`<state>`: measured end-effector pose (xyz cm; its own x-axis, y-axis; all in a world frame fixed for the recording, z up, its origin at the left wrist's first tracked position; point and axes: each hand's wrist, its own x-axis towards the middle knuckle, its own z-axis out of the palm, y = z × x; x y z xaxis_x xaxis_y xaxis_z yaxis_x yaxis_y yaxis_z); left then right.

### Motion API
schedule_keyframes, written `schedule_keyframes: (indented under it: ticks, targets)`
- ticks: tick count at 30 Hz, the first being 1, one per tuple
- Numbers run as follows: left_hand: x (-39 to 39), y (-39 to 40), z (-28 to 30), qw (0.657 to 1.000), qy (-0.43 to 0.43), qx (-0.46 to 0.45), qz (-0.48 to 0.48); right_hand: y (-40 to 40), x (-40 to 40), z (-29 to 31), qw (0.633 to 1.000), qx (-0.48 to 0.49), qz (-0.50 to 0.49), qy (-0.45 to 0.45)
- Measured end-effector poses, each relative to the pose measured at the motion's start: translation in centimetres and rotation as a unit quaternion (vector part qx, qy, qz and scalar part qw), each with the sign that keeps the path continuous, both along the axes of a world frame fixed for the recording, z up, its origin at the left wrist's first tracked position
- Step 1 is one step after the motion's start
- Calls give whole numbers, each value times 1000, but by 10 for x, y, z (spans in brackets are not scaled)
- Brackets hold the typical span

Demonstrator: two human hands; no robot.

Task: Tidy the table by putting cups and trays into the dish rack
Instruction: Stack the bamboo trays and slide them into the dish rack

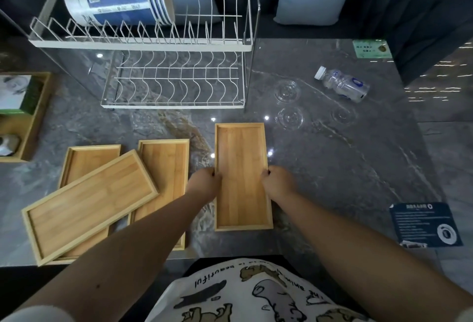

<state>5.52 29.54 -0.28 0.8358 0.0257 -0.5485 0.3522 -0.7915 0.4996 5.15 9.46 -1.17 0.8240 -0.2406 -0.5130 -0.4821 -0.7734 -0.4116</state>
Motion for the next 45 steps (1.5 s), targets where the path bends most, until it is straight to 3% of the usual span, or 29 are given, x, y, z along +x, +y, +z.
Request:
schedule_keyframes:
  ticks: [11, 16, 20, 26, 33, 40, 45]
  targets:
    - [-14, 7, 18, 999, 22, -36, -24, -8, -5, 1, 999, 21, 24, 15]
    - [-45, 28, 23, 999, 7, -49, 12, -3, -17, 19, 991, -31, 85, -101]
    - [-79, 62, 22, 998, -16, -30, 51, 33, -27, 39, 971, 13, 181, -155]
    - [-102, 136, 20, 996, -52, 56, 35, 127, -50, 45, 959, 113, 251, -69]
    - [-107, 188, 17, 994, -59, 75, -60, 196, -63, 8, 988, 45, 145, 21]
    - [-89, 206, 15, 989, -89, 78, -86, 209, -55, 6, 994, -3, 103, 20]
    - [-79, 208, 10, 995, -64, 64, -49, 212, -51, 7, 995, -6, 92, 40]
